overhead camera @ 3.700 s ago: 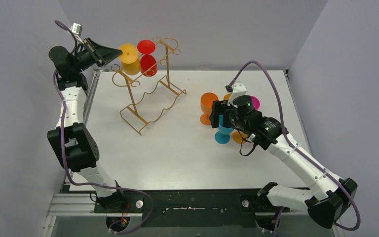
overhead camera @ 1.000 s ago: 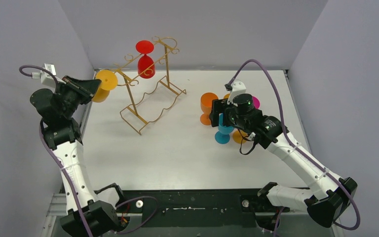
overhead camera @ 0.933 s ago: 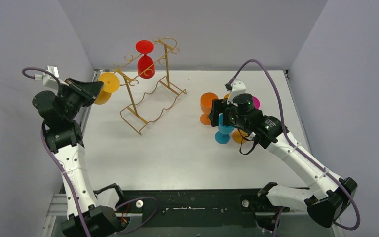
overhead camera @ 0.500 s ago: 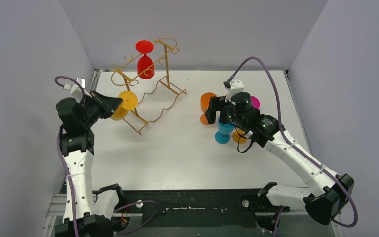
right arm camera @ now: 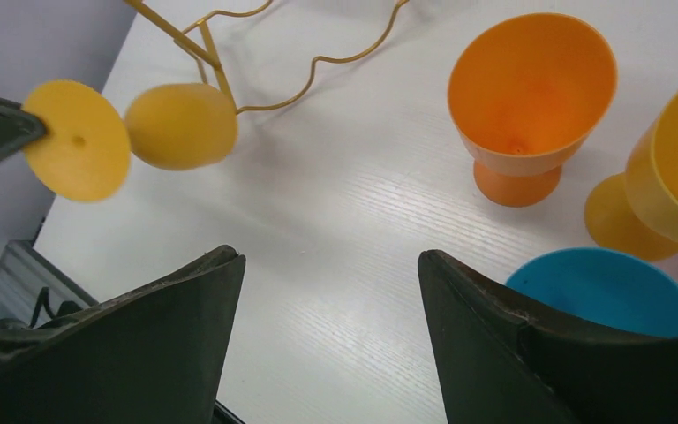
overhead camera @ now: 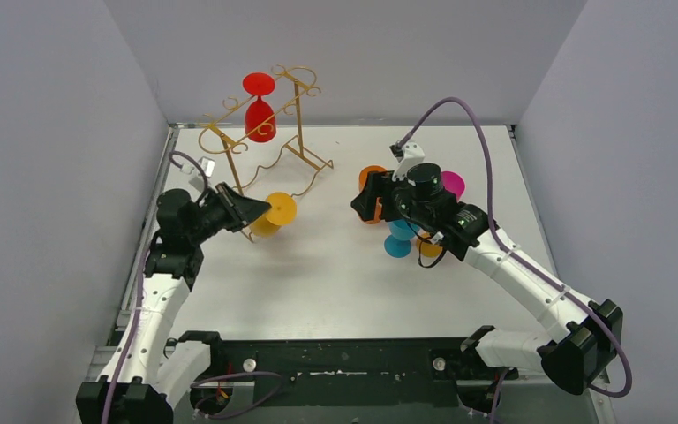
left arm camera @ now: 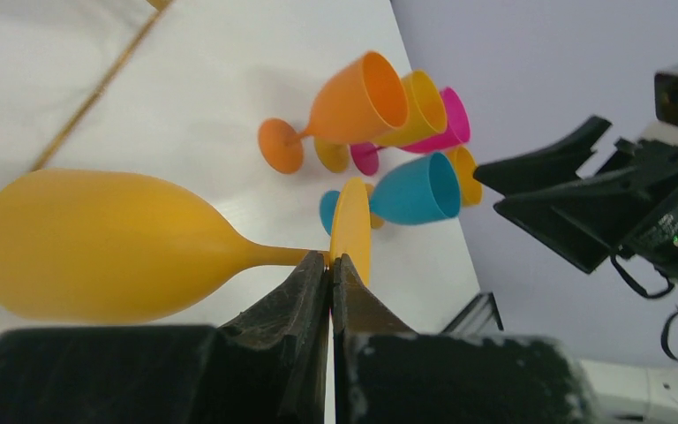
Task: Take the wine glass off the wine glass rack
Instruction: Place the wine glass at the center of the board.
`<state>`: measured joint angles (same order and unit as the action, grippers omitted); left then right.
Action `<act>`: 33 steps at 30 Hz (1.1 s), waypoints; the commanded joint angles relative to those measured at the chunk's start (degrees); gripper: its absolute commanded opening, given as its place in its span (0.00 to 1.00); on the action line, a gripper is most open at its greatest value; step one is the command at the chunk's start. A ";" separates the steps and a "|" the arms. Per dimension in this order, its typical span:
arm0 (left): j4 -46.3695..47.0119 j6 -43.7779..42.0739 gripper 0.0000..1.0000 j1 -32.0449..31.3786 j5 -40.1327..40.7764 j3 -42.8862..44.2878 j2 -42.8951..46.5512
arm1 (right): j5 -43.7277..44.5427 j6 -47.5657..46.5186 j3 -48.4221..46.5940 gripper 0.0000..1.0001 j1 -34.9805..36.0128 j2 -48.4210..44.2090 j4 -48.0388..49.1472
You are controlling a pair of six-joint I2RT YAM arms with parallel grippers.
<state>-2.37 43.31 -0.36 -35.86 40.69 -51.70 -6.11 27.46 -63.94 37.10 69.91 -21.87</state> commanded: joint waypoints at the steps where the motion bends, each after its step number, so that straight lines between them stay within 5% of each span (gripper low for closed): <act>1: 10.21 1.66 0.00 -8.30 1.84 -0.13 0.17 | -7.12 3.10 1.06 0.73 -0.39 -1.42 8.95; 8: 17.93 2.52 0.00 -20.31 4.08 0.29 -4.39 | -18.19 8.89 4.48 0.63 -2.15 -1.85 17.70; 19: 21.75 3.93 0.00 -21.35 0.01 -0.03 -6.12 | -37.03 16.03 7.54 0.57 -6.07 1.03 27.73; 23: 32.42 8.19 0.00 -21.77 -6.91 -1.61 -8.29 | -39.17 17.30 7.72 0.46 -6.08 2.54 28.96; 30: 28.07 4.64 0.00 -22.14 -9.46 0.47 -8.90 | -43.62 15.68 6.60 0.22 -8.12 3.24 29.74; 33: 30.76 5.82 0.00 -22.14 -9.11 -0.27 -9.12 | -47.57 16.84 6.19 0.19 -8.31 4.27 31.95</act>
<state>23.09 49.19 -22.22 -43.35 39.33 -61.23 -47.57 43.81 -55.99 29.45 72.99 3.79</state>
